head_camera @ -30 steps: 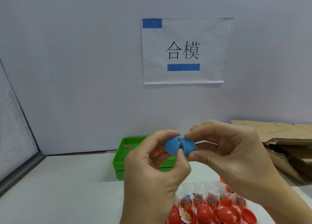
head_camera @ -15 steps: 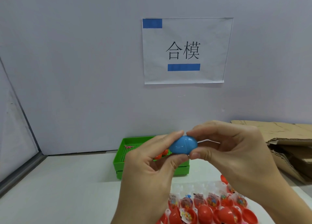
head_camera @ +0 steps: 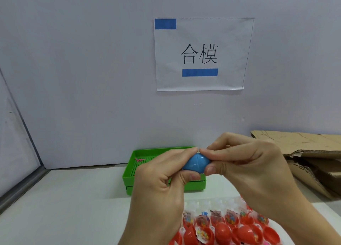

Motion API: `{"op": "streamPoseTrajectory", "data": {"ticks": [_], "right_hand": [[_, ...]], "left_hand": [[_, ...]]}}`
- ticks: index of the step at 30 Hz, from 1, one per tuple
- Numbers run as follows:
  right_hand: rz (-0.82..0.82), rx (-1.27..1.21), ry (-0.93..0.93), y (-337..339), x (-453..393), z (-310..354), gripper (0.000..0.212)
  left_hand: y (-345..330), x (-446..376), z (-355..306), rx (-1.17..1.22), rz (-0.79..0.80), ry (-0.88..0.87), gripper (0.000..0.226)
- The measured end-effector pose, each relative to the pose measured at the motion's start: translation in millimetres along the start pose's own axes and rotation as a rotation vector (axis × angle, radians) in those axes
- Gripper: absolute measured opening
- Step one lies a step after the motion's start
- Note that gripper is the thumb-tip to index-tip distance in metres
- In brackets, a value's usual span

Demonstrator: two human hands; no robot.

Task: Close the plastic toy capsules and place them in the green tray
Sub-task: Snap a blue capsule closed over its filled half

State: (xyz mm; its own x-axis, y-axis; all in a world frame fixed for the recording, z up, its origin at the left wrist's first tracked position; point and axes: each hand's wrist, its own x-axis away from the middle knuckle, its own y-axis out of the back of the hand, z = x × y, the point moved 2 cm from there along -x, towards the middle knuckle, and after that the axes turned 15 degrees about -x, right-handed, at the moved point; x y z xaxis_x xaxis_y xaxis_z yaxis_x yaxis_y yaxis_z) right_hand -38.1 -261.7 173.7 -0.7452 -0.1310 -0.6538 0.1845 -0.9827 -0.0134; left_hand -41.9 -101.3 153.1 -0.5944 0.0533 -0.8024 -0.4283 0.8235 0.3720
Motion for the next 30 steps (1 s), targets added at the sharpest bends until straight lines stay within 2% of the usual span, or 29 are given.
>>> {"op": "streamPoseTrajectory", "data": {"ticks": [12,15,18,20,25,29,30], "right_hand": [[-0.096,-0.045,0.061,-13.9,1.0,0.8,0.024],[-0.083,-0.073,0.041,-10.7,-0.2,3.3,0.022],[-0.093,-0.122,-0.046,-6.4,0.0,2.8,0.029],[-0.086,-0.129,-0.078,-6.5,0.6,2.2,0.034],[-0.06,-0.198,-0.082,-9.3,0.6,5.9,0.022],[-0.092,-0.176,-0.079,-8.5,0.7,3.4,0.019],[-0.099,-0.163,-0.078,-8.4,0.3,2.0,0.018]], "left_hand": [[-1.0,1.8,-6.4,-0.055,-0.056,-0.02,0.031],[0.6,2.2,-8.4,0.015,0.03,0.019,0.023],[1.6,1.9,-8.3,0.079,0.129,0.114,0.03],[1.9,1.1,-5.2,0.149,0.124,0.193,0.033],[6.6,-2.4,-2.2,0.235,0.092,0.241,0.037],[6.1,-0.9,-3.9,0.194,0.052,0.214,0.026],[5.7,-0.6,-4.3,0.154,0.044,0.189,0.031]]}}
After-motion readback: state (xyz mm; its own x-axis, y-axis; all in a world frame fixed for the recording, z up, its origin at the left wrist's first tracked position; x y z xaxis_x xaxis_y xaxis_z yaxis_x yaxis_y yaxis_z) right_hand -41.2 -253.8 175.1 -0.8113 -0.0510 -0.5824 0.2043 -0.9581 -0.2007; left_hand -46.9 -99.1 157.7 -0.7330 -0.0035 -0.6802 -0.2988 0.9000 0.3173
